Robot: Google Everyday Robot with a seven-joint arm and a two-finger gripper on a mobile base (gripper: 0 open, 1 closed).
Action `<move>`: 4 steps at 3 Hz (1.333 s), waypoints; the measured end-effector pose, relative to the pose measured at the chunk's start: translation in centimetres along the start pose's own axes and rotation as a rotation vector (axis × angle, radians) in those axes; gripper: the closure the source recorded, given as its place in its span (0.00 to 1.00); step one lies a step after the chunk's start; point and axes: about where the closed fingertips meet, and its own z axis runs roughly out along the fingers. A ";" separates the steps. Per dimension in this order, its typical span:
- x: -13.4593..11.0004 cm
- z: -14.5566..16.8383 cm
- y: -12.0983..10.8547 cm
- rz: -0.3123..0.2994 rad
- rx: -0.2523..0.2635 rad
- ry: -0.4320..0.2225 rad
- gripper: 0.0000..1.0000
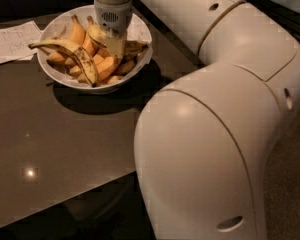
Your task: Pick banana from white bowl
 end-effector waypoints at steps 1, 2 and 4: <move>0.0 0.0 0.0 0.000 0.000 0.000 1.00; -0.5 -0.5 -0.4 0.001 0.037 -0.014 1.00; 0.8 -3.9 1.0 0.057 0.089 -0.082 1.00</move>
Offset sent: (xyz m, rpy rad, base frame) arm -0.0089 -0.0058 0.0157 -0.0260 -0.0349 -0.0115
